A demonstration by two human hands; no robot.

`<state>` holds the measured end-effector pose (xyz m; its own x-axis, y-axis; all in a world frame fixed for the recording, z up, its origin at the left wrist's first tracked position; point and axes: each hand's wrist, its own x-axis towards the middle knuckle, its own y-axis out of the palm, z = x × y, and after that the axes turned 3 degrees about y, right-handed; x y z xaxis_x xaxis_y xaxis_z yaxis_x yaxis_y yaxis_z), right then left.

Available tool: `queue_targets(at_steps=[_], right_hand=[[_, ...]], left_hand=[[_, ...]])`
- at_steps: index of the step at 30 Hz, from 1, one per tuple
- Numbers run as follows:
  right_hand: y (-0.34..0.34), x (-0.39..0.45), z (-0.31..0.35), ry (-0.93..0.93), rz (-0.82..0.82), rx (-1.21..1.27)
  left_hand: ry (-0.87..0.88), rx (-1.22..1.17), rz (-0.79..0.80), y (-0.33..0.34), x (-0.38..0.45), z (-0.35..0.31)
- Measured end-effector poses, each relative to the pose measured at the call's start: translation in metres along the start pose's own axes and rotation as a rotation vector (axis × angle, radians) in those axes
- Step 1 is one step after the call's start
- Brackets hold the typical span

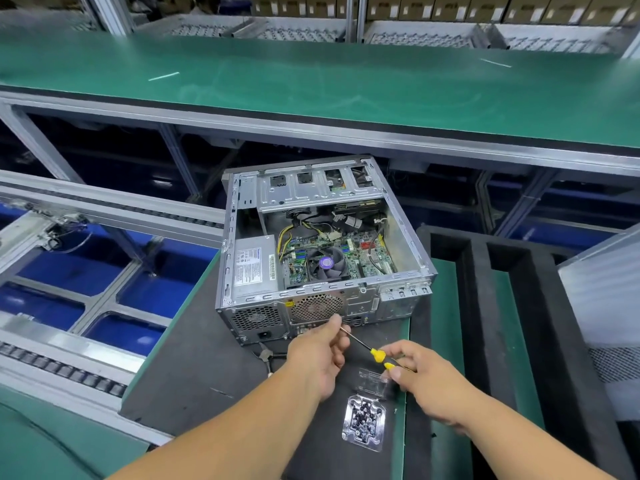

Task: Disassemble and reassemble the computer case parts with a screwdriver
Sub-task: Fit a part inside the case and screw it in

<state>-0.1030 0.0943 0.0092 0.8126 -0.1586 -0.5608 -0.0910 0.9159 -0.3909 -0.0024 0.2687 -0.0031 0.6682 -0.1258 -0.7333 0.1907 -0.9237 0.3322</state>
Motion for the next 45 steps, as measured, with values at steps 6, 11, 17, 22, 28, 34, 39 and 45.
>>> queue_targets(at_steps=[6, 11, 17, 22, 28, 34, 39, 45], right_hand=[[0.002, -0.001, -0.008, 0.001, 0.019, 0.014], [0.007, -0.005, -0.016, 0.003, 0.032, 0.032], [0.014, -0.010, -0.017, 0.017, 0.025, 0.054], [0.019, -0.012, -0.015, 0.029, 0.009, 0.079], [0.025, -0.012, -0.012, 0.042, -0.004, 0.085], [0.034, -0.011, -0.009, 0.044, -0.009, 0.033], [0.040, -0.009, -0.002, 0.032, -0.041, 0.036], [0.041, -0.013, 0.009, 0.030, -0.061, 0.040]], left_hand=[[0.009, 0.033, 0.002, 0.001, 0.003, 0.004], [0.020, 0.067, 0.011, 0.002, 0.002, 0.007], [0.060, 0.087, 0.039, 0.003, 0.002, 0.006], [0.044, 0.057, 0.084, 0.003, 0.002, 0.003], [0.043, 0.035, 0.075, 0.001, 0.006, 0.002], [0.010, 0.043, 0.097, 0.004, 0.012, 0.005], [-0.011, 0.037, 0.133, 0.002, 0.014, 0.001], [-0.021, 0.068, 0.159, 0.001, 0.013, -0.004]])
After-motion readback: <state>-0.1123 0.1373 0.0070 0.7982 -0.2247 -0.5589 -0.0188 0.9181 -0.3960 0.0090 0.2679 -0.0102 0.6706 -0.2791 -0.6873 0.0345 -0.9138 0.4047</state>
